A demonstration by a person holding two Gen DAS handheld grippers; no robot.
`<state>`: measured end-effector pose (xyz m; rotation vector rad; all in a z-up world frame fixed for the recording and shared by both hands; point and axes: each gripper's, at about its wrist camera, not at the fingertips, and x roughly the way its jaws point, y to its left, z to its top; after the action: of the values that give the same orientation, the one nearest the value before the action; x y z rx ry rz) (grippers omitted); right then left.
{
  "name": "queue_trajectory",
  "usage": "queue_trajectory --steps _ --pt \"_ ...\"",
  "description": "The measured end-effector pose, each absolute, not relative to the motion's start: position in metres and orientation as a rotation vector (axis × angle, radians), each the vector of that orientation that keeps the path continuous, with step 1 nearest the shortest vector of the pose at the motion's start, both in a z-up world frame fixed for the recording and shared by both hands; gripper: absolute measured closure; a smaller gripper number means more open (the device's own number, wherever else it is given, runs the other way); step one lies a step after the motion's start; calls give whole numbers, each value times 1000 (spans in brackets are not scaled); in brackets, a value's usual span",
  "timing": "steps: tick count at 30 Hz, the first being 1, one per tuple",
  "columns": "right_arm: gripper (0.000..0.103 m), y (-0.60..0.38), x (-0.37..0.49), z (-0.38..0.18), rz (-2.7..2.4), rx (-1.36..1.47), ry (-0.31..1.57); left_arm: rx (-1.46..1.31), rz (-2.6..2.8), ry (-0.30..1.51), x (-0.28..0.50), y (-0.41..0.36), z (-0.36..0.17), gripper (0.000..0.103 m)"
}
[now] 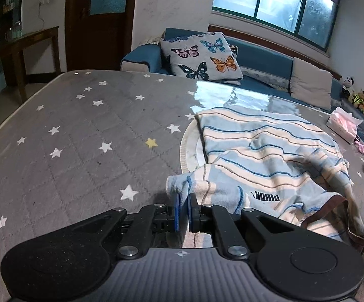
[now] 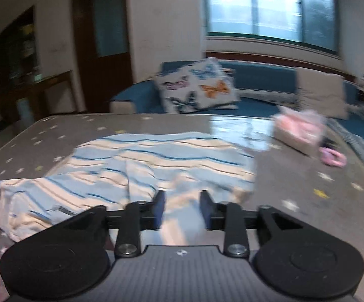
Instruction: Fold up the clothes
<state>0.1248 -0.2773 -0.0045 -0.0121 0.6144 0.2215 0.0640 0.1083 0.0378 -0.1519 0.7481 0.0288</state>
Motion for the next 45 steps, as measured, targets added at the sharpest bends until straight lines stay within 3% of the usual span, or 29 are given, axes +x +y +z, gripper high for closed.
queue_trajectory --steps 14,17,20,24,36,45 --pt "64 -167 188 -62 371 -176 797 -176 70 761 56 133 35 96" --pt "68 -164 198 -74 349 -191 824 -181 77 768 56 137 33 96" --pt "92 -169 199 -73 331 -183 820 -178 81 770 56 140 33 96" --pt "101 -185 195 -65 284 -167 795 -175 87 766 53 143 34 96" --pt "101 -290 119 -5 85 -11 602 -146 147 775 31 157 40 96" --pt "101 -357 32 -4 -97 103 567 -100 138 791 21 155 43 96"
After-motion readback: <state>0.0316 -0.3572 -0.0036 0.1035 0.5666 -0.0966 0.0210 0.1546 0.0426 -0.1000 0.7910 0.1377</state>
